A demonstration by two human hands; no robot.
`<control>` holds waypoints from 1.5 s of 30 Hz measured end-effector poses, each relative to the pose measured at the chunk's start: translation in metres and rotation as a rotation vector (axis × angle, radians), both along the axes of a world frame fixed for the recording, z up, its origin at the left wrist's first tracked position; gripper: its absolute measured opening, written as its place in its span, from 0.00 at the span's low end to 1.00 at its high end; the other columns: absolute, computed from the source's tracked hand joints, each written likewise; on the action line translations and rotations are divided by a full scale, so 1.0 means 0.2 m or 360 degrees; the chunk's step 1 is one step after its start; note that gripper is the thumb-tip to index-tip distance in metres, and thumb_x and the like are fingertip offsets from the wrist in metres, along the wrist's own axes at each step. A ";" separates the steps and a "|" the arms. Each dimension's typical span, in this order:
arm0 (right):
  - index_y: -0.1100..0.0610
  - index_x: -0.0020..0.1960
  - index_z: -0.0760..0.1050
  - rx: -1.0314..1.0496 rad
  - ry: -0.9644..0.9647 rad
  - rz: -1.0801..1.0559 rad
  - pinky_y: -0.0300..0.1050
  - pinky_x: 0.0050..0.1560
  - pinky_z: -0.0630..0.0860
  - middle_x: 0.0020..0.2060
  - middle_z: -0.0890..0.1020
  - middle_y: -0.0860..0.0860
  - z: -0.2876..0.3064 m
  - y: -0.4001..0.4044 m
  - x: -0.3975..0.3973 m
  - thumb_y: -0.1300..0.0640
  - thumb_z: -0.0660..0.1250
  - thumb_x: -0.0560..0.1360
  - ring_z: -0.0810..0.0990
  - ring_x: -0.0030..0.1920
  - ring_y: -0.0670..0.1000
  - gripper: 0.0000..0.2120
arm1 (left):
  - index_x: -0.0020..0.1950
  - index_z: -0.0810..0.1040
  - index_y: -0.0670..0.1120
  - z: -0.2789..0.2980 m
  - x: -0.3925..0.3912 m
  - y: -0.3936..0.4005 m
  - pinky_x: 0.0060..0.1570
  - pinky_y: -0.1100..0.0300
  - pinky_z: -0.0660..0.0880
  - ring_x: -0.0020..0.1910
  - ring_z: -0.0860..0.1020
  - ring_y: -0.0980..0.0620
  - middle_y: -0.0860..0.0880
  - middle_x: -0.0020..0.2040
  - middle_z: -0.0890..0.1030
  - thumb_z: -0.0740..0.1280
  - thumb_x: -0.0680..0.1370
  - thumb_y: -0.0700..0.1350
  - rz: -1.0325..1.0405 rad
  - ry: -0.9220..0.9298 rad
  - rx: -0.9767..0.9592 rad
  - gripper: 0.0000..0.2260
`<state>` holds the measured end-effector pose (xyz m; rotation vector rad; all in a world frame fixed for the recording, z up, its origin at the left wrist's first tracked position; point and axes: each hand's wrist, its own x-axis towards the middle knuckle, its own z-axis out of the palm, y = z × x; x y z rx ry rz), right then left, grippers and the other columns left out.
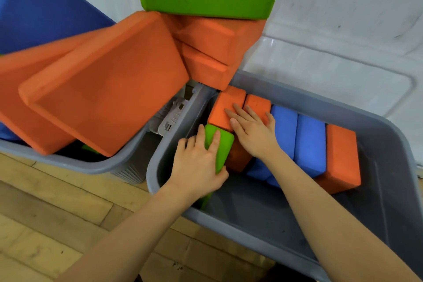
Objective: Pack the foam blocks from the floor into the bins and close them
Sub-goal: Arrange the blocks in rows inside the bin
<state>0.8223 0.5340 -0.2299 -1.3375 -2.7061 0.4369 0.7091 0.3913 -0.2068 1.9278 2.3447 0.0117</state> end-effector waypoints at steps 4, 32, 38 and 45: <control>0.35 0.73 0.56 0.0125 -0.0124 0.0016 0.59 0.70 0.41 0.75 0.56 0.38 0.00 0.04 0.02 0.43 0.45 0.81 0.51 0.76 0.48 0.20 | 0.69 0.70 0.38 -0.03 -0.01 0.00 0.62 0.43 0.68 0.67 0.70 0.39 0.35 0.69 0.68 0.55 0.69 0.59 -0.0055 0.0035 0.0090 0.35; 0.49 0.69 0.69 0.0223 0.0101 -0.0126 0.50 0.64 0.58 0.70 0.69 0.48 0.14 -0.17 0.04 0.49 0.57 0.79 0.68 0.67 0.54 0.19 | 0.76 0.55 0.46 0.00 -0.06 0.04 0.70 0.51 0.50 0.75 0.53 0.46 0.49 0.77 0.54 0.54 0.80 0.56 0.0059 -0.0342 0.0115 0.27; 0.54 0.65 0.74 0.0480 0.0644 -0.0234 0.52 0.57 0.68 0.59 0.78 0.53 0.51 -0.25 0.04 0.46 0.55 0.75 0.75 0.59 0.58 0.23 | 0.67 0.72 0.41 0.38 -0.14 0.02 0.60 0.45 0.67 0.64 0.72 0.39 0.41 0.67 0.72 0.55 0.76 0.53 0.0078 -0.0282 0.0740 0.24; 0.53 0.69 0.69 0.0773 0.1053 -0.0235 0.56 0.54 0.73 0.62 0.73 0.55 0.99 -0.15 -0.11 0.41 0.56 0.73 0.74 0.58 0.58 0.28 | 0.66 0.72 0.39 0.86 -0.23 0.14 0.57 0.44 0.70 0.60 0.74 0.37 0.37 0.64 0.74 0.57 0.74 0.51 0.0066 -0.0143 0.1221 0.24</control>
